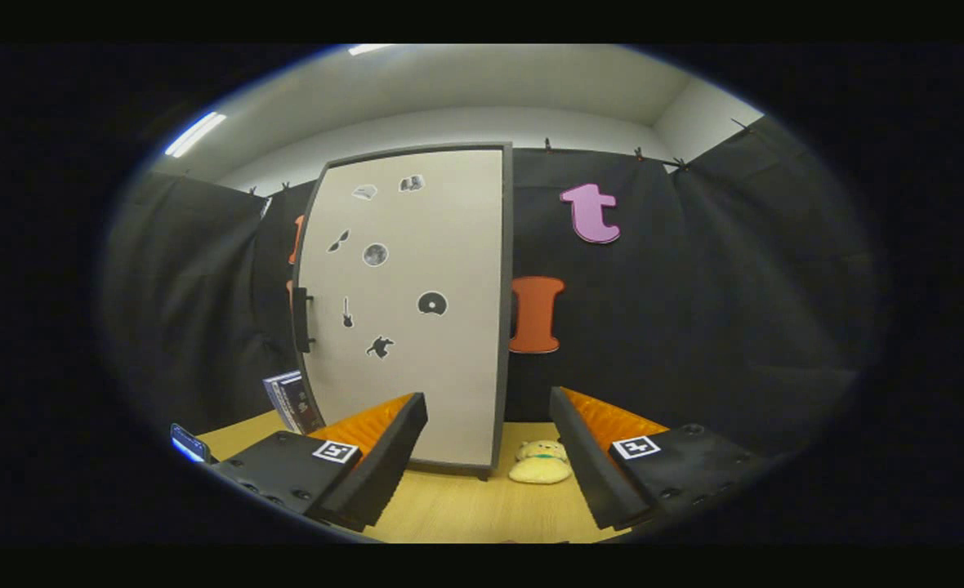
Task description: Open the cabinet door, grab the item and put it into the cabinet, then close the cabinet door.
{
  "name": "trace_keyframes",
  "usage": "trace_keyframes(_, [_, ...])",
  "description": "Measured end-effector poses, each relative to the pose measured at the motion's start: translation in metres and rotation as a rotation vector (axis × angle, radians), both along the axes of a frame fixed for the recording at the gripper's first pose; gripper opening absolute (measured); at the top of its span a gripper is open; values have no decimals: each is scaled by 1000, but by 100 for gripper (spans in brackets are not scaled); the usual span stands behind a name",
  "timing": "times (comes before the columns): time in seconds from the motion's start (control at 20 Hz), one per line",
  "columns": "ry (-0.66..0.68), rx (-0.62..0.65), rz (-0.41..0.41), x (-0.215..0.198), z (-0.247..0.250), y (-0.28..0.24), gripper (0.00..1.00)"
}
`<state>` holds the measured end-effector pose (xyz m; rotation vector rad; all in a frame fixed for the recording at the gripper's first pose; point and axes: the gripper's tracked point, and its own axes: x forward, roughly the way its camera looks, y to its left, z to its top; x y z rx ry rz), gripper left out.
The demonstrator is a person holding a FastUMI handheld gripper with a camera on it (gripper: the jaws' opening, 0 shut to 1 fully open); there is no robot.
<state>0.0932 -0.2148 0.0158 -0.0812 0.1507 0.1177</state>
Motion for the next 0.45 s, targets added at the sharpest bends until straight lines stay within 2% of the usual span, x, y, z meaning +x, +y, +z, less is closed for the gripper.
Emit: trace_keyframes(0.45, [-17, 31, -79, -29, 0, -53, 98])
